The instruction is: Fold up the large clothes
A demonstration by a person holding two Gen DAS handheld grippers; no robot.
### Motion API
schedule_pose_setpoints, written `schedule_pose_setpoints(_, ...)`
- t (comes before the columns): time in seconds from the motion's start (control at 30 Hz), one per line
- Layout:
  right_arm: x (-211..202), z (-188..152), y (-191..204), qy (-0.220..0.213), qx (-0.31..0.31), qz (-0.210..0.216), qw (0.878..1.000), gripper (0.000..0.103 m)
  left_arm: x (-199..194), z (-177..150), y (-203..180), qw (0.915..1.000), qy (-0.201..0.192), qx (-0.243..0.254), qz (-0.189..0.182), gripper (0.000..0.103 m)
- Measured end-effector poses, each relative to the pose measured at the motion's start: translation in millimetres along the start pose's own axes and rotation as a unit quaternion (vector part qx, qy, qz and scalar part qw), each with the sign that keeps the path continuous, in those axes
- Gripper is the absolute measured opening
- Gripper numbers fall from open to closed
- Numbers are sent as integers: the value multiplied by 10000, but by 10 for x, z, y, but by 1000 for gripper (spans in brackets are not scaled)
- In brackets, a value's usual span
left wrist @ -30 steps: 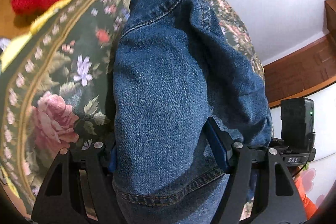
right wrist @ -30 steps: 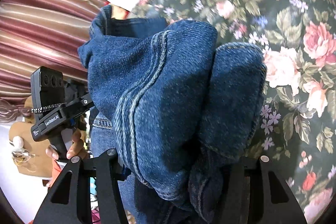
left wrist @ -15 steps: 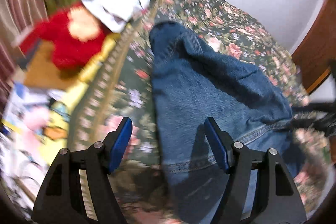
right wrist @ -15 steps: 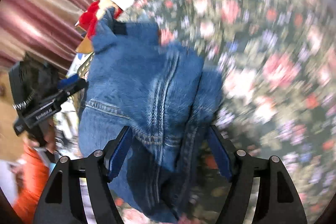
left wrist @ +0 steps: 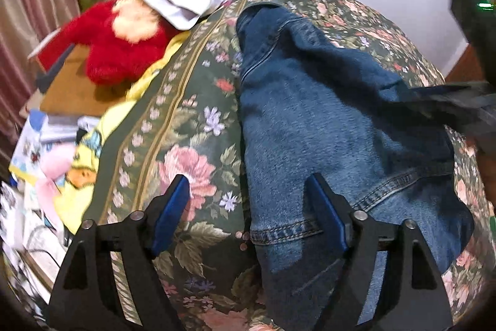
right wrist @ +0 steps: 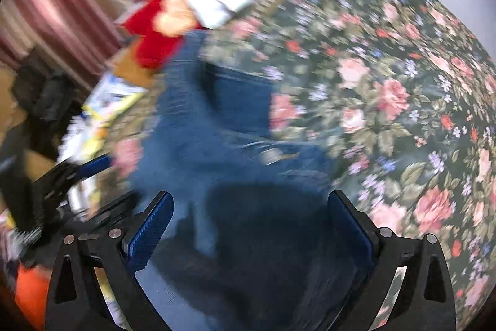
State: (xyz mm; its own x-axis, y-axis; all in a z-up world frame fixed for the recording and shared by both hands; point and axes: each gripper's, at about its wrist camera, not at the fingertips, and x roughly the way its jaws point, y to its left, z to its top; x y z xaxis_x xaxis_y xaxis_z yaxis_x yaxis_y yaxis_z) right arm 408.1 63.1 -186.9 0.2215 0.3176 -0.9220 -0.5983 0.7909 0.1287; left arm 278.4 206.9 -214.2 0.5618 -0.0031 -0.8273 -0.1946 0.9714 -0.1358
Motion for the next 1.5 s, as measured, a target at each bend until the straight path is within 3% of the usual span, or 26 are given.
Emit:
schedule_pose_setpoints(0.13,-42,37,-381,-309,118,-218,9992,98,35,-50,-39,9996,29,278,23,84)
schedule_pose_setpoints(0.33,-409,-227,-726,-590,269,-934,9935,97,-51,120,-173,9968,-69,722,339,86)
schedule_pose_setpoints(0.43,-695,-374,-625,-885,56,-503,9948,97,-134,337,-262,9960,-322,792,246,86)
schedule_pose_setpoints(0.53,-782,-434,-409,-1021,-143,-184,9945,97,-77,582,-360,9949,-449,824,381,86)
schedule_pose_setpoints(0.63,-599,-448,-179,-889,-340,77,9954,98,189,860,-429,9962,-247,652,521,86)
schedule_pose_setpoints(0.8,-55,-531,-179,-319,-462,-261,9981,98,582,1001,-501,9961,140,538,689,88)
schedule_pose_setpoints(0.93,-33,-687,-456,-408,-209,17,9989,97,786,971,-527,9943,215,598,861,97)
schedule_pose_setpoints(1.03,-198,-857,-550,-528,-158,-164,9983,98,787,1012,-395,9976,381,190,550,97)
schedule_pose_setpoints(1.1,-330,-975,-646,-533,15,-41,9986,98,710,1037,-321,9982,406,-87,430,93)
schedule_pose_setpoints(1.17,-492,-1065,-708,-572,169,-33,9982,98,532,1045,-277,9979,263,-233,543,85)
schedule_pose_setpoints(1.23,-641,-1116,-733,-624,211,-288,9974,98,224,1062,-221,9974,-12,-323,641,84)
schedule_pose_setpoints(1.5,-1733,-1378,-561,-1872,313,-247,9815,98,-1142,926,-222,9917,-1199,-240,408,84)
